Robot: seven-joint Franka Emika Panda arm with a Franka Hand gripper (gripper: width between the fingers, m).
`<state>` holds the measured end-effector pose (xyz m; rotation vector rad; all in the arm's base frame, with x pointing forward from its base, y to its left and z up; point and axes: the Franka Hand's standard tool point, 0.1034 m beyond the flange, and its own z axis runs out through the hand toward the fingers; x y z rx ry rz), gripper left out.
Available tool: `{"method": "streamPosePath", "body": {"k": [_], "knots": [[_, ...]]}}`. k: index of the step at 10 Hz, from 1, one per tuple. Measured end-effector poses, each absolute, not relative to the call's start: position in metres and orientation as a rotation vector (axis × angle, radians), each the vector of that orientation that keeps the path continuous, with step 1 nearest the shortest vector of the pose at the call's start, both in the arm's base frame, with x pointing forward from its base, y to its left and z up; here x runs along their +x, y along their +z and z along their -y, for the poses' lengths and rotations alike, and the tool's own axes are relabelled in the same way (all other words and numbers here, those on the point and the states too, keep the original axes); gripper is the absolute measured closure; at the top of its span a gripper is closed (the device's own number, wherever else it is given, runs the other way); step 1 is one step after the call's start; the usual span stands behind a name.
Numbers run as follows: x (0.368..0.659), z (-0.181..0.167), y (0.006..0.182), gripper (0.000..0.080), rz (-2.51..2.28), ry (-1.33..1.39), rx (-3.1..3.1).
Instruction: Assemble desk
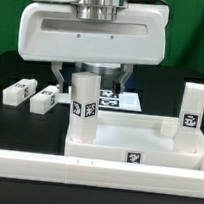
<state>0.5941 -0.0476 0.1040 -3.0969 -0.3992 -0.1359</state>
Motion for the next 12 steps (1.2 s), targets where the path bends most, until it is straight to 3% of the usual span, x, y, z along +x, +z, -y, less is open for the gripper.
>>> {"method": "streamPosePath", "body": {"k": [5, 7, 8, 9, 12], "knots": [[0.5925, 0.0514, 0.1025, 0.0150, 0.806, -0.134, -3.032], [0.5924, 0.0519, 0.1024, 0.0397, 0.840, -0.134, -3.023], [0.5924, 0.0520, 0.1024, 0.0397, 0.840, -0.134, -3.023], [0.5924, 0.0520, 0.1024, 0.0511, 0.840, -0.134, -3.023], [0.5924, 0.0525, 0.1027, 0.0511, 0.767, -0.130, -3.037]]}}
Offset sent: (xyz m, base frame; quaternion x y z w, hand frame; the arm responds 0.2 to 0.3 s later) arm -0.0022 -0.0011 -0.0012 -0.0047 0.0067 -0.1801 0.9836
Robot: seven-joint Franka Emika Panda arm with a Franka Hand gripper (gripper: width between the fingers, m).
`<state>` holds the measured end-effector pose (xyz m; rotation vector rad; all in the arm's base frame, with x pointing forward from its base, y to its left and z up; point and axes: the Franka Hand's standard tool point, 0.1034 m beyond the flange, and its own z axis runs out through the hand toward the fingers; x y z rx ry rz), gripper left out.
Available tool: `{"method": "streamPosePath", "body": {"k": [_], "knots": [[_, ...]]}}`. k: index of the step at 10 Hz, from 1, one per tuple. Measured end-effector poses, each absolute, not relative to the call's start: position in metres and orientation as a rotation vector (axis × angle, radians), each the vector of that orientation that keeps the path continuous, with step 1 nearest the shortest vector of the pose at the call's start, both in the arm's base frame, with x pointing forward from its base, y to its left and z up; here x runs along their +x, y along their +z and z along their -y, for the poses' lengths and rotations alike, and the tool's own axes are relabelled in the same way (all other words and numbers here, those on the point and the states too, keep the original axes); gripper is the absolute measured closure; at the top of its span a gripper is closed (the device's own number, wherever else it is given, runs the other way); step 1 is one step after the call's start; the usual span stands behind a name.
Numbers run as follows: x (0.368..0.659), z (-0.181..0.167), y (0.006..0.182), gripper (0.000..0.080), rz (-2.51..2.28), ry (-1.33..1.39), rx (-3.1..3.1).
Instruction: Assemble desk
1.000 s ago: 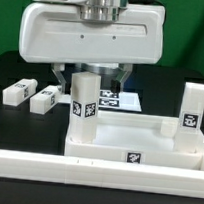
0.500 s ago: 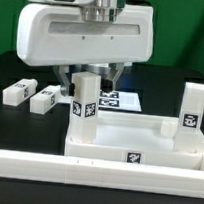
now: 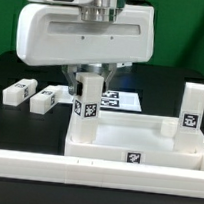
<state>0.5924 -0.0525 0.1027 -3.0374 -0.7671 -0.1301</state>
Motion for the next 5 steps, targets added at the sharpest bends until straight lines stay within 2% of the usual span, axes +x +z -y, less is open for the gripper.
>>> {"method": "streamPosePath", "body": {"k": [5], "knots": [[0.5910, 0.0562, 0.1029, 0.0511, 0.083, -0.110, -3.094]]}}
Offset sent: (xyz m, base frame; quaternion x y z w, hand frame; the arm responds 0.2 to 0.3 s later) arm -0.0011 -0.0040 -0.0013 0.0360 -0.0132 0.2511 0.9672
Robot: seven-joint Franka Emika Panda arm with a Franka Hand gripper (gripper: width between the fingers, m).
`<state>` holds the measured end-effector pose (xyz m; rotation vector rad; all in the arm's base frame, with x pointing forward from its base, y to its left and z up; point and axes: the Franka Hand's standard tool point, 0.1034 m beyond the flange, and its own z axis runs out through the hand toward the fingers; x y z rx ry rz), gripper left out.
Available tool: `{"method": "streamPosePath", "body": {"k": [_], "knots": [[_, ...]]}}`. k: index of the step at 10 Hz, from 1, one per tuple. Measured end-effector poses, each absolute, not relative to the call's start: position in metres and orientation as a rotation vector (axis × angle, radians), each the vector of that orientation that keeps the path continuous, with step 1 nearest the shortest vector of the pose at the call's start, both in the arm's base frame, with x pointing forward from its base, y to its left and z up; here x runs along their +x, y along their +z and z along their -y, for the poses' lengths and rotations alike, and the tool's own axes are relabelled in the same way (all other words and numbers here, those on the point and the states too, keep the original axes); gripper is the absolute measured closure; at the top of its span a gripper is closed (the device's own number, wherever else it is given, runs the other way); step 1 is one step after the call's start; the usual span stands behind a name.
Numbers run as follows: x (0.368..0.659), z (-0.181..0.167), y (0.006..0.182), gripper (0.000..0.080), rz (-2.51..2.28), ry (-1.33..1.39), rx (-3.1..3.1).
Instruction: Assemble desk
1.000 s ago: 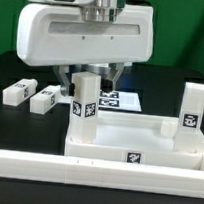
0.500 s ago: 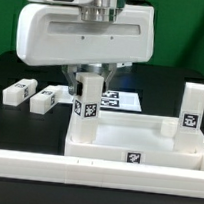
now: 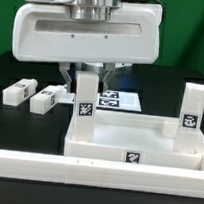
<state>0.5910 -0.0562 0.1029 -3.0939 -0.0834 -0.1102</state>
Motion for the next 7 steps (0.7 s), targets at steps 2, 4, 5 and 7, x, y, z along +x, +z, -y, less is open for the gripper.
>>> {"method": "streamPosePath", "body": {"k": [2, 4, 5, 7], "knots": [[0.5906, 0.0570, 0.1022, 0.0511, -0.173, -0.103, -3.085], [0.5907, 0.0569, 0.1023, 0.0509, -0.404, -0.100, -3.062], [0.5905, 0.0569, 0.1022, 0.0509, -0.575, -0.096, -3.034], [0.5899, 0.0555, 0.1018, 0.0509, -0.883, -0.086, -2.955]]}}
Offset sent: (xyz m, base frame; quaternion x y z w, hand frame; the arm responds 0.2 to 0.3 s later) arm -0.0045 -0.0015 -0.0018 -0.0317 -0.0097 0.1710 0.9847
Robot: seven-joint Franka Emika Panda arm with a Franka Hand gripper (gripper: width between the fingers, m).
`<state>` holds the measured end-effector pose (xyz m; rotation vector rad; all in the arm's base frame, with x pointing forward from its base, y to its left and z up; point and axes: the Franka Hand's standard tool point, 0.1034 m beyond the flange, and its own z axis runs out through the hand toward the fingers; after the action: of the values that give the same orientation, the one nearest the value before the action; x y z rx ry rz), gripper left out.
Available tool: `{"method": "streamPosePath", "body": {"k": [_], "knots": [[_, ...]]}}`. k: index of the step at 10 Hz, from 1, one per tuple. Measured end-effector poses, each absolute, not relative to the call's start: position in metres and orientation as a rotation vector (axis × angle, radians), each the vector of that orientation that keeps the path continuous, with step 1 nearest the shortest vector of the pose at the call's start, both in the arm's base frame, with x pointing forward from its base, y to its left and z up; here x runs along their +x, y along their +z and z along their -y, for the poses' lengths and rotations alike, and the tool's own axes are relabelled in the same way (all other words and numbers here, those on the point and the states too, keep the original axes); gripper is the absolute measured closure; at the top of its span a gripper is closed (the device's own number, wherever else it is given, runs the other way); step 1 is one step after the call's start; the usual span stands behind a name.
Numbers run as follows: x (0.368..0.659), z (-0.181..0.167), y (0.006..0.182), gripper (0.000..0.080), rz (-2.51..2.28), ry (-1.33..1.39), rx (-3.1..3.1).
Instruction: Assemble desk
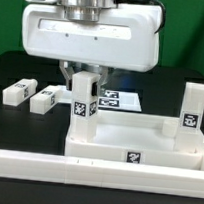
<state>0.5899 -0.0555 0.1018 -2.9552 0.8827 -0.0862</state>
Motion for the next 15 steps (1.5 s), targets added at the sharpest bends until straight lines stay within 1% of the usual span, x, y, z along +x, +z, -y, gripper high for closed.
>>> {"method": "streamPosePath", "body": {"k": [5, 7, 8, 9, 10, 11, 12, 15], "knots": [[0.5899, 0.0553, 0.1017, 0.0509, -1.414, -0.068, -2.731], [0.5899, 0.0554, 0.1017, 0.0509, -1.467, -0.066, -2.702], [0.5899, 0.0552, 0.1017, 0.0509, -1.407, -0.068, -2.734], [0.5899, 0.0551, 0.1016, 0.0335, -1.347, -0.070, -2.765], [0.5896, 0.0543, 0.1013, 0.0194, -1.334, -0.070, -2.772], [0.5896, 0.0542, 0.1013, 0.0194, -1.186, -0.075, -2.842], [0.5896, 0.0542, 0.1013, 0.0156, -1.047, -0.080, -2.898], [0.5896, 0.0532, 0.1013, 0.0151, -0.543, -0.094, -3.044]]}}
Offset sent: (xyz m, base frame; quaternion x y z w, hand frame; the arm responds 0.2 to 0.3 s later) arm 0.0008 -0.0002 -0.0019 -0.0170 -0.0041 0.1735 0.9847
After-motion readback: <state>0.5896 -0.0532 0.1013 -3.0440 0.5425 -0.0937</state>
